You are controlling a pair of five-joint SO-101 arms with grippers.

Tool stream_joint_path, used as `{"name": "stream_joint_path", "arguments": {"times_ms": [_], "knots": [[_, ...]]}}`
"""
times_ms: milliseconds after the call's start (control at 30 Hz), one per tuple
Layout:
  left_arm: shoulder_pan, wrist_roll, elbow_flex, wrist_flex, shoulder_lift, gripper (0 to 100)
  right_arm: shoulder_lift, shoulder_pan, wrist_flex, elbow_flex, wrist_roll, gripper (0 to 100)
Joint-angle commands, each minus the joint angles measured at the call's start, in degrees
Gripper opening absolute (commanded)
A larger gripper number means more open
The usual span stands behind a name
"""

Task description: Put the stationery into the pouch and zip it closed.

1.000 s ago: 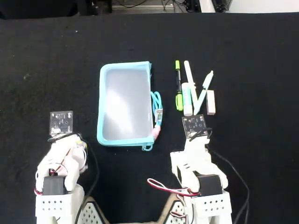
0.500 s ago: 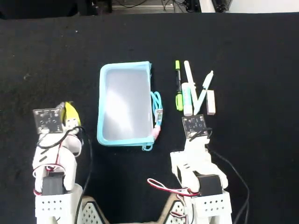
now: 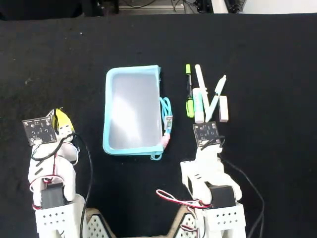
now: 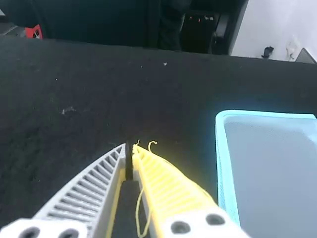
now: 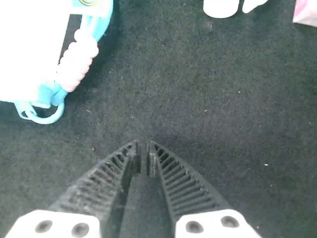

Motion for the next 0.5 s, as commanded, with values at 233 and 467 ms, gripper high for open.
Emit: {"name": "stream_joint_path", "arguments": {"times_ms": [233, 467], "knots": [[-0.3, -0.4, 1.3, 3.0, -0.2, 3, -5.7, 0.9, -19.3, -0.6, 0.7, 3.5], [-0.4, -0.4, 1.3, 4.6, -0.2, 3, -5.5, 1.0, -34.4, -0.8, 4.7, 3.6]]}}
